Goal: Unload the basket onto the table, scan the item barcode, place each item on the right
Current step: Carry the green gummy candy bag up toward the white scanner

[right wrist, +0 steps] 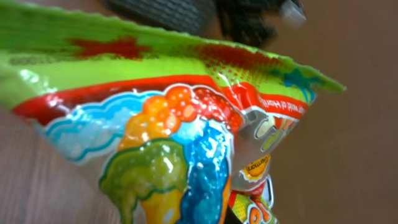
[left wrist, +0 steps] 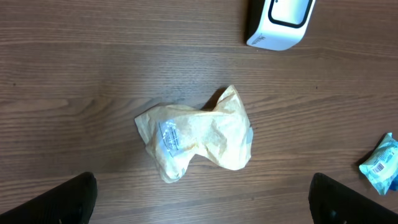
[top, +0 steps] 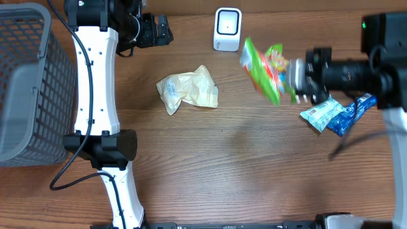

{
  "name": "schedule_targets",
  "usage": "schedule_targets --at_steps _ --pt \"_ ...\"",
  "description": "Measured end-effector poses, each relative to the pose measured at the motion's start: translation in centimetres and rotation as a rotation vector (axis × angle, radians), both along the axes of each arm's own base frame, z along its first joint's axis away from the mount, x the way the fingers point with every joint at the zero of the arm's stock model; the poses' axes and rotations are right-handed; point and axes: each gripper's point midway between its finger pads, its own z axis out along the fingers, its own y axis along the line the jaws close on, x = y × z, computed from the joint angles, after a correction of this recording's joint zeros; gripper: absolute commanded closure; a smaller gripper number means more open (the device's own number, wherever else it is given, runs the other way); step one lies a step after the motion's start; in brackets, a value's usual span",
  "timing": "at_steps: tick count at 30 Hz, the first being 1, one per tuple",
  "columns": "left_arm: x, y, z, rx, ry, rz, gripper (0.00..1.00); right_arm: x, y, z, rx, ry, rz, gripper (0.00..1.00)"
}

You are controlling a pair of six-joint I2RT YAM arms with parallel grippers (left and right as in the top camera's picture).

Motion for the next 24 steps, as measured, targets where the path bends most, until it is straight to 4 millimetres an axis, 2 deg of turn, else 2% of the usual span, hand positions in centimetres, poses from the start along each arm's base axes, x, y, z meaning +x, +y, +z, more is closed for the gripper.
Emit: schedule_targets --at_steps 1,3,7,9,12,14,18,21,24 --pt "0.0 0.0 0.0 0.000 -0.002 0.000 0.00 1.2 -0.1 -0.3 -0.001 0.017 -0.041 0.96" --pt "0.0 0.0 0.0 0.000 -0.001 0.000 0.00 5.5 -1.1 -2.2 -0.026 0.096 -0.217 0.96" --pt "0.0 0.0 0.0 0.000 -0.001 0.000 0.00 11.0 -2.9 -5.1 -0.089 0.151 -0.502 0.96" --pt "0.0 0.0 0.0 0.000 -0.001 0.000 0.00 13.6 -3.8 -6.7 -0.159 0.131 -0.662 0.96" --pt "0.0 0.0 0.0 0.000 0.000 0.000 0.00 16.2 -4.1 -7.6 -0.255 0.038 -0.807 0.96" --pt "0.0 0.0 0.0 0.000 -0.001 0.000 0.00 18.0 -3.4 -8.3 -0.361 -0.072 -0.878 0.96" --pt "0.0 0.0 0.0 0.000 -0.001 0.000 0.00 20.5 -0.9 -10.2 -0.578 -0.274 -0.889 0.96" --pt "0.0 0.0 0.0 0.000 -0.002 0.000 0.00 23.5 1.2 -12.7 -0.758 -0.454 -0.867 0.96" --pt "0.0 0.0 0.0 0.000 -0.001 0.000 0.00 25.3 1.7 -15.2 -0.882 -0.535 -0.835 0.96"
